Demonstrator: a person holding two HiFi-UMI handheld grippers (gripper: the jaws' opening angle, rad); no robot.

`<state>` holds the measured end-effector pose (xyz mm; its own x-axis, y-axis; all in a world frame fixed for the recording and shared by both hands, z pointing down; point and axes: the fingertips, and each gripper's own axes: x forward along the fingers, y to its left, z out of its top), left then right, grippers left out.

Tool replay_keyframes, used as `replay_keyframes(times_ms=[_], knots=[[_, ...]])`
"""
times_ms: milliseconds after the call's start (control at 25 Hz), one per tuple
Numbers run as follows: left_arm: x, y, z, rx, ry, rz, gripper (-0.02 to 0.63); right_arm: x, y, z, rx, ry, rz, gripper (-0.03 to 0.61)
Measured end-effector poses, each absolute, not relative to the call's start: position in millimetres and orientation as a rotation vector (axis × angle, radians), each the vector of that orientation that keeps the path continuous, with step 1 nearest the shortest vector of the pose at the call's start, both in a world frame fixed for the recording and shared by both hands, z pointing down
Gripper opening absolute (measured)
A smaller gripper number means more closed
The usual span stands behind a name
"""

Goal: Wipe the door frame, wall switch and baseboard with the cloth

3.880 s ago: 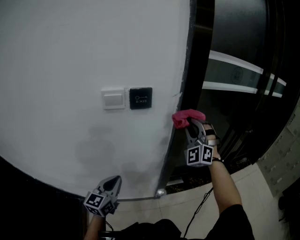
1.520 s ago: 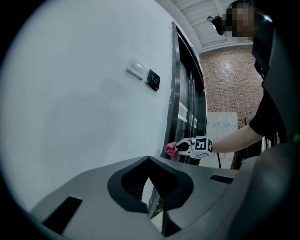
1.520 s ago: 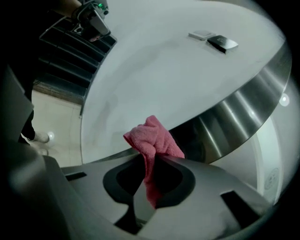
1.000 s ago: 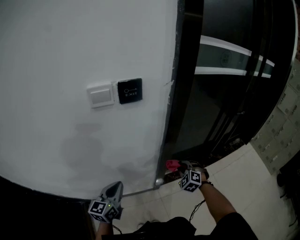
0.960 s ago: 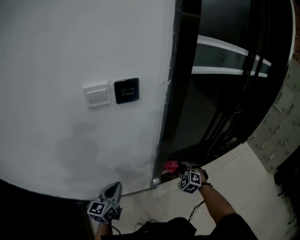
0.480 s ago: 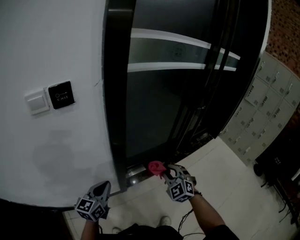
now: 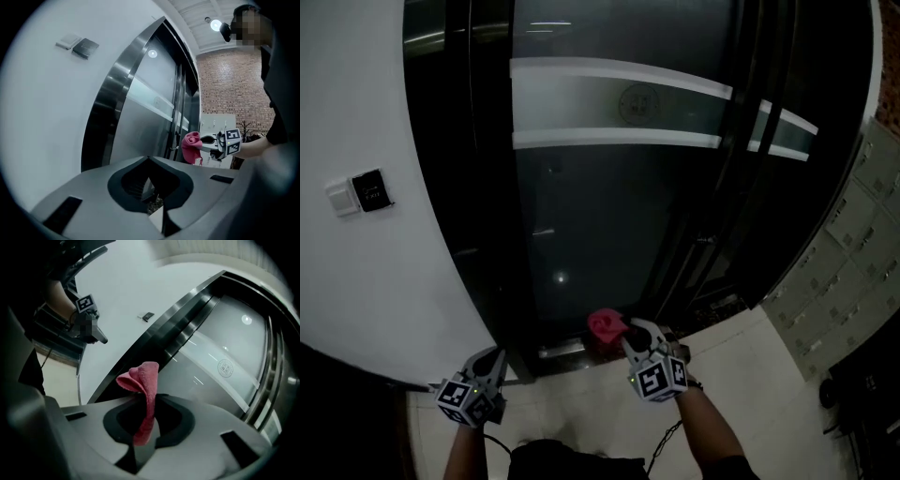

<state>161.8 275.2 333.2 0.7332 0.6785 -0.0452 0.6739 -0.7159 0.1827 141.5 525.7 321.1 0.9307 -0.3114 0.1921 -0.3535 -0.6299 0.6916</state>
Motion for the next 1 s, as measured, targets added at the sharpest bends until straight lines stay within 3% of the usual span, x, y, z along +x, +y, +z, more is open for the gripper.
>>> replay_keyframes(times_ms=[560,1000], knots=[[237.8,224.6,294.4,2.917,0.693,-0.128,-0.009,308.4,438.5,147.9,2.345,-0.869,-0.564,0.051],[184.4,193.4,263.0,3.046,0.027,-0.225,-0.009,362.3,316.8,-24.0,1.799,-0.762,-1.235,0.051]])
